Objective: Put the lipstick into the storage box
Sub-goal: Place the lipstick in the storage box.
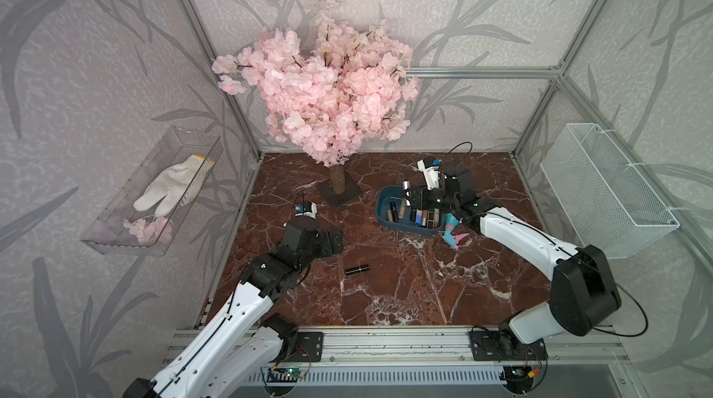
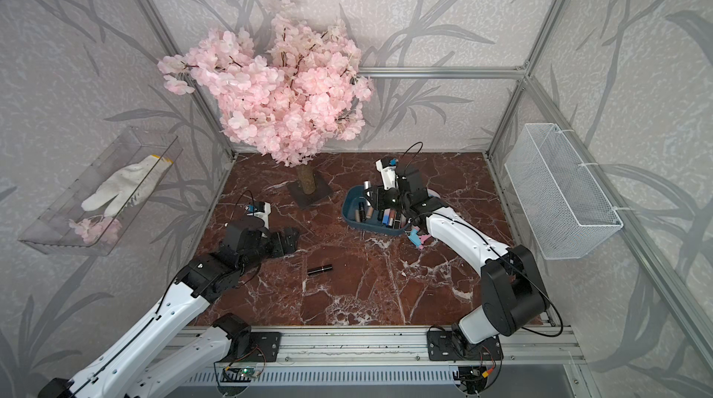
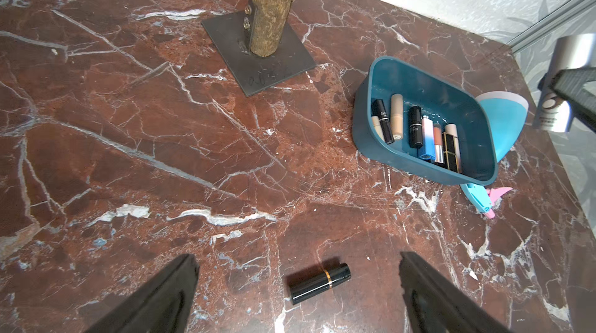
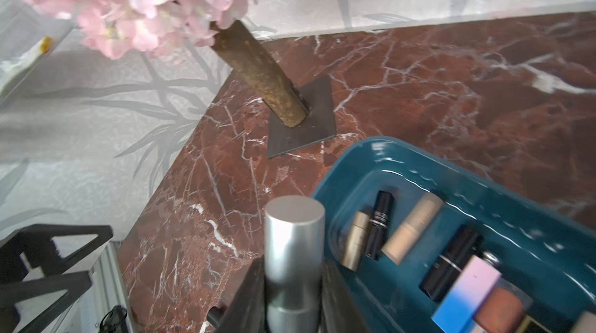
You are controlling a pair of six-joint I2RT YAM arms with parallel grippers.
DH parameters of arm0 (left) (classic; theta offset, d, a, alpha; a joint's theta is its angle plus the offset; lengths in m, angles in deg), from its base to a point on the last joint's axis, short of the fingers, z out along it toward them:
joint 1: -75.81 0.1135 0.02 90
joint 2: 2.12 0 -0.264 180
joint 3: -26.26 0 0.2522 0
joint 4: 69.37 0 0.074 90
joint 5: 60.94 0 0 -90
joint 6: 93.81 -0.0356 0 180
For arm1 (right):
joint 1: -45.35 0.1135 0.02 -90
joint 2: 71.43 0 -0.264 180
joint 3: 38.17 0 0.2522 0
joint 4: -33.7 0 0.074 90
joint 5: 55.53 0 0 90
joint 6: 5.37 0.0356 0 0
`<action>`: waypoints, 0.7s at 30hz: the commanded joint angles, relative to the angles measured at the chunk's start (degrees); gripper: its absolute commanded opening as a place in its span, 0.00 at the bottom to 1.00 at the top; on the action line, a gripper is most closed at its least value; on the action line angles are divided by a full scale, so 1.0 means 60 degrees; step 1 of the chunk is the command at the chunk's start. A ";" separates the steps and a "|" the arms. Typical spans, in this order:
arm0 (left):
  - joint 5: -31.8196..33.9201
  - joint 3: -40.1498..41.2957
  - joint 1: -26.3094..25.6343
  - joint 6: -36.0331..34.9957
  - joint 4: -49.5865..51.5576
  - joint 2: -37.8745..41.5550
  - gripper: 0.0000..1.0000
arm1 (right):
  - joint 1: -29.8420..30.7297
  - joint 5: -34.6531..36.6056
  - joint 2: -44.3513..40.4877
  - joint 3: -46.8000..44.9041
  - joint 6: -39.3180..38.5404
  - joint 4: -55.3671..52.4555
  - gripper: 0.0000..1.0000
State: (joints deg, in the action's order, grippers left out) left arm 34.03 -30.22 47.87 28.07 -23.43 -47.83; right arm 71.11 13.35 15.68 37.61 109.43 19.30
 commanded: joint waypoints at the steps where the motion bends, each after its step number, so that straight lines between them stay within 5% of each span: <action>1: -0.0248 -0.0115 0.0071 0.0165 -0.0331 -0.0122 1.00 | -0.0240 0.0838 0.0316 0.0315 0.0548 -0.0754 0.18; 21: -0.1935 -0.0754 0.0058 -0.0639 -0.0467 -0.2091 1.00 | -0.0353 0.1856 0.3105 0.1851 0.1232 -0.2188 0.16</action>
State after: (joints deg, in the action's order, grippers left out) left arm 24.02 -33.00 47.87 26.39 -25.96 -60.36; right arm 69.08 22.94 33.47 46.93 114.98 7.56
